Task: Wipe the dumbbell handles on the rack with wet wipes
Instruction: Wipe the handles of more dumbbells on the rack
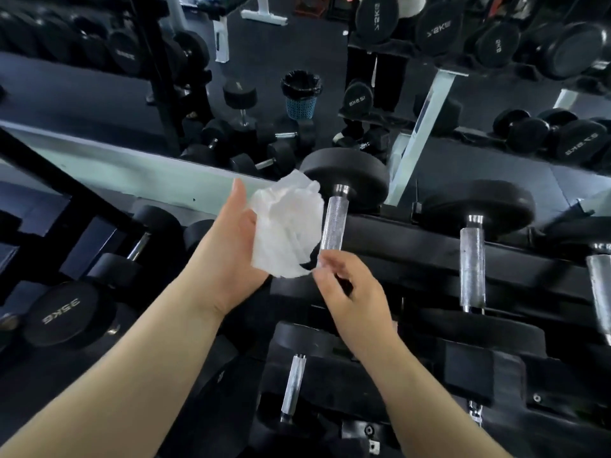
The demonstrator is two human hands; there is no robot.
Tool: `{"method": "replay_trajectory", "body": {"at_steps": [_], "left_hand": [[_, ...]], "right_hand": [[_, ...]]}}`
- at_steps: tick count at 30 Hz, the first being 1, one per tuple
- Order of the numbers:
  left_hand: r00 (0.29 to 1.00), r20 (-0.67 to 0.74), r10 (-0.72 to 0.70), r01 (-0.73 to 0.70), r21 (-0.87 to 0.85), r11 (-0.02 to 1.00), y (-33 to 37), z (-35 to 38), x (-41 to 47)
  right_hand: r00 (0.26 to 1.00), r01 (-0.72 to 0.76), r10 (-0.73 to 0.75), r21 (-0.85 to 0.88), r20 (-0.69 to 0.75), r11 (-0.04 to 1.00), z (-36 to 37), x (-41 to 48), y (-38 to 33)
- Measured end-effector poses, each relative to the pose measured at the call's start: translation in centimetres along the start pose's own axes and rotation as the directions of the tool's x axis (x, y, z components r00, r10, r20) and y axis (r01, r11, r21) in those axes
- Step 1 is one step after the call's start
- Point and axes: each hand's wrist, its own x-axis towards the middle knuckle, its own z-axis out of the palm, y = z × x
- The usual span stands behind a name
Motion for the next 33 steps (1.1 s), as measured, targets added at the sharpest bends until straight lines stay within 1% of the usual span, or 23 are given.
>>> {"method": "replay_trajectory", "body": {"at_steps": [4,7,9,11,12,13,15,16,17,20,21,23,24,25,26,27,29,30,31,32,33], "left_hand": [[0.984,-0.086,0.155,-0.148,0.080,0.986,-2.9,0.9,-3.5],[0.966,-0.148,0.212,-0.193,0.134,0.972,-5.4,1.6,-6.0],[0.972,-0.118,0.201,-0.164,0.264,0.950,-6.9,2.1,-7.5],[0.993,-0.065,0.099,-0.064,0.416,0.907,-8.6,2.2,-9.0],[0.996,-0.071,0.054,-0.017,0.451,0.892,-9.5,2.2,-9.7],[0.994,-0.108,0.026,0.026,0.460,0.888,-10.2,2.5,-10.4],[0.984,-0.178,0.027,0.052,0.425,0.904,-11.8,2.6,-11.3],[0.978,-0.205,0.036,0.046,0.381,0.924,-12.6,2.5,-11.6],[0.971,-0.236,0.042,0.039,0.331,0.943,-13.2,2.6,-12.1],[0.962,-0.268,0.051,-0.013,0.145,0.989,-14.7,2.3,-13.4],[0.958,-0.279,0.070,-0.044,0.099,0.994,-15.2,2.3,-13.9],[0.959,-0.251,0.129,-0.108,0.095,0.990,-15.7,2.1,-14.8],[0.964,-0.219,0.148,-0.122,0.130,0.984,-15.7,2.1,-15.3],[0.969,-0.183,0.165,-0.127,0.203,0.971,-15.8,2.1,-15.8],[0.972,-0.160,0.170,-0.112,0.317,0.942,-15.8,2.1,-16.3],[0.969,-0.170,0.178,-0.083,0.456,0.886,-16.0,2.0,-16.5],[0.938,-0.250,0.242,-0.001,0.693,0.721,-16.5,1.7,-16.7],[0.909,-0.290,0.300,0.031,0.764,0.644,-16.6,1.6,-16.6],[0.880,-0.316,0.355,0.050,0.805,0.591,-16.9,1.5,-16.6],[0.852,-0.338,0.399,0.060,0.822,0.567,-17.1,1.3,-16.5],[0.826,-0.362,0.432,0.059,0.818,0.573,-17.3,1.0,-16.3]], "right_hand": [[0.984,-0.004,-0.019,0.131,0.177,0.991,-0.4,-1.4,-2.1],[0.968,-0.132,0.057,0.300,0.246,0.945,-1.7,-3.5,-2.0],[0.950,-0.207,0.109,0.334,0.291,0.920,-3.1,-5.2,-1.4],[0.922,-0.261,0.138,0.320,0.361,0.911,-4.5,-7.1,-0.4],[0.909,-0.270,0.142,0.297,0.391,0.916,-5.2,-7.8,0.1],[0.896,-0.276,0.140,0.281,0.422,0.919,-5.8,-8.5,0.6],[0.866,-0.323,0.145,0.315,0.478,0.892,-6.6,-9.4,1.6],[0.849,-0.372,0.156,0.361,0.504,0.855,-6.9,-9.8,2.0],[0.830,-0.432,0.172,0.416,0.531,0.800,-7.0,-10.1,2.3],[0.763,-0.596,0.201,0.549,0.614,0.587,-7.2,-11.3,3.0],[0.743,-0.631,0.212,0.558,0.635,0.539,-7.2,-11.7,3.2],[0.700,-0.679,0.232,0.529,0.675,0.509,-7.3,-12.1,3.8],[0.677,-0.697,0.237,0.504,0.696,0.511,-7.4,-12.2,4.3],[0.663,-0.698,0.233,0.476,0.711,0.535,-7.4,-12.3,4.5],[0.663,-0.680,0.230,0.446,0.712,0.581,-7.3,-12.3,4.7],[0.671,-0.652,0.227,0.415,0.706,0.635,-7.0,-12.3,4.8],[0.721,-0.536,0.221,0.326,0.657,0.778,-6.3,-12.6,4.9],[0.761,-0.434,0.197,0.259,0.617,0.863,-5.7,-12.7,4.9],[0.811,-0.316,0.156,0.198,0.564,0.928,-5.1,-12.9,4.8],[0.857,-0.207,0.099,0.161,0.506,0.965,-4.5,-13.2,4.6],[0.888,-0.114,0.038,0.138,0.459,0.984,-3.9,-13.5,4.3]]}}
